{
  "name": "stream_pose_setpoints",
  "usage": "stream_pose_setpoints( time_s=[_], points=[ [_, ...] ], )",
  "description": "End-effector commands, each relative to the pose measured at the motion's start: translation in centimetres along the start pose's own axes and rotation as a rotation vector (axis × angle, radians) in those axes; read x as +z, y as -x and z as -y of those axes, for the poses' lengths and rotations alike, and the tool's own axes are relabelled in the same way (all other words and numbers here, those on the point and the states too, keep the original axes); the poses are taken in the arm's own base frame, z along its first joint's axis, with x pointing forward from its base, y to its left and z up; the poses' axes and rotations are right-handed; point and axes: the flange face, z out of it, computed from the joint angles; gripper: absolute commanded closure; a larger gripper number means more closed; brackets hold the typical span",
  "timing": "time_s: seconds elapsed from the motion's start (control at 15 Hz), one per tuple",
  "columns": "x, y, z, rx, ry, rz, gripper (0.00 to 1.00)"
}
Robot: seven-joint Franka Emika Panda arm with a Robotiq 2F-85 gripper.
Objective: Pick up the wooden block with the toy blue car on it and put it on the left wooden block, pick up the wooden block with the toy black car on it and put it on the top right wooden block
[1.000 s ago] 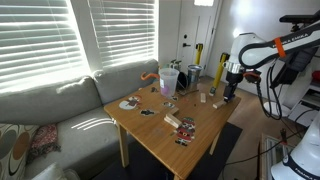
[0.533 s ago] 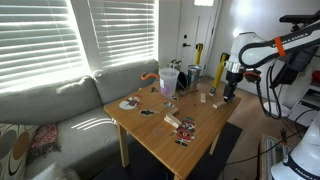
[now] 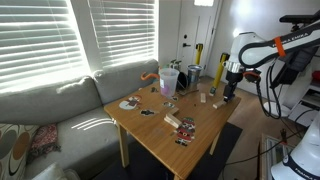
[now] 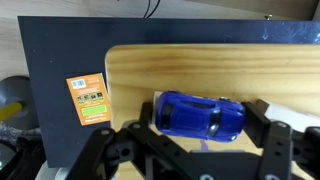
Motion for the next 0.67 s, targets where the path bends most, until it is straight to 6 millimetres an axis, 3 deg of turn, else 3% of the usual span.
stream_pose_setpoints(
  time_s=[0.0, 0.6],
  points=[
    [-0.3, -0.3, -0.2, 0.008, -0.004, 0.001, 0.38],
    [-2.3, 0.5, -0.4, 0.062, -0.007, 0.009, 0.38]
  ],
)
